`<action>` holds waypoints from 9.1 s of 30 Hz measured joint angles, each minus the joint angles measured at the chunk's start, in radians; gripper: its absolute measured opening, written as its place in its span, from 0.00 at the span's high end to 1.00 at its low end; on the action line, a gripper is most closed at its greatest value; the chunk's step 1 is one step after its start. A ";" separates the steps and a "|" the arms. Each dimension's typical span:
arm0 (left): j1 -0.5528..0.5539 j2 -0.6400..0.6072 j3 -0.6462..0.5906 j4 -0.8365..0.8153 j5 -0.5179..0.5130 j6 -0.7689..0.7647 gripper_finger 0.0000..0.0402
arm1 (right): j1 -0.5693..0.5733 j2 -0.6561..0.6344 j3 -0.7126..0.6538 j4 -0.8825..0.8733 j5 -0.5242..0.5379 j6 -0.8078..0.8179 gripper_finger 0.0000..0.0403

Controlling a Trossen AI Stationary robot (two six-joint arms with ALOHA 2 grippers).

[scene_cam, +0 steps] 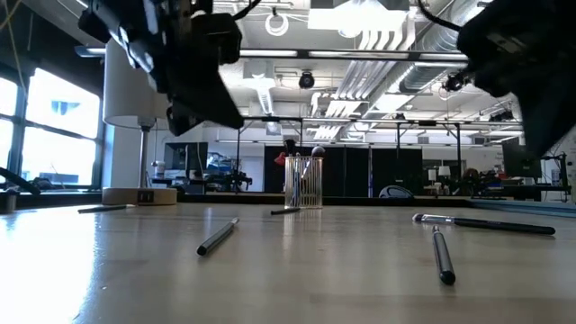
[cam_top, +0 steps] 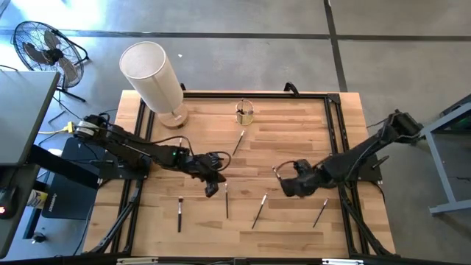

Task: Sort items
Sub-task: Put the angle shadow brush into the glass

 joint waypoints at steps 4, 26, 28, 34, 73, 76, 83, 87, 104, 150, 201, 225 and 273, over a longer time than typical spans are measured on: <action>0.000 0.001 0.000 -0.005 0.048 0.057 1.00 | 0.091 0.029 -0.003 -0.051 -0.074 0.235 0.98; 0.038 0.001 0.001 -0.007 0.073 0.156 1.00 | 0.138 0.037 -0.121 -0.343 -0.387 0.469 0.73; 0.038 0.001 0.001 -0.007 0.073 0.156 1.00 | 0.138 0.037 -0.141 -0.316 -0.403 0.473 0.72; 0.038 0.002 0.001 -0.007 0.070 0.156 1.00 | 0.138 0.037 -0.219 -0.163 -0.420 0.493 0.72; 0.058 0.002 0.001 -0.009 0.072 0.162 1.00 | 0.135 0.031 -0.301 -0.032 -0.343 0.368 0.91; 0.058 0.002 0.001 -0.009 0.070 0.162 1.00 | 0.135 0.031 -0.301 -0.041 -0.346 0.365 0.85; 0.063 0.002 0.001 -0.008 0.069 0.164 1.00 | 0.135 0.031 -0.301 -0.067 -0.344 0.362 0.81; 0.063 0.002 0.001 -0.008 0.069 0.164 1.00 | 0.135 0.031 -0.299 -0.086 -0.338 0.364 0.81; 0.063 0.002 0.001 -0.008 0.064 0.163 1.00 | 0.136 0.031 -0.298 -0.095 -0.299 0.299 0.81; 0.069 0.002 0.001 0.000 0.051 0.144 1.00 | 0.133 0.041 -0.123 -0.235 0.072 0.136 1.00; 0.192 0.002 0.002 0.126 -0.134 -0.129 1.00 | -1.151 0.420 0.141 1.433 -0.529 -1.796 1.00; 0.192 0.002 0.002 0.126 -0.114 -0.245 1.00 | -1.115 0.153 0.141 0.916 -0.421 -1.934 0.65; 0.275 0.035 0.128 -0.849 -0.365 -0.731 0.52 | -0.147 -0.030 -0.184 0.421 -0.012 -0.746 0.84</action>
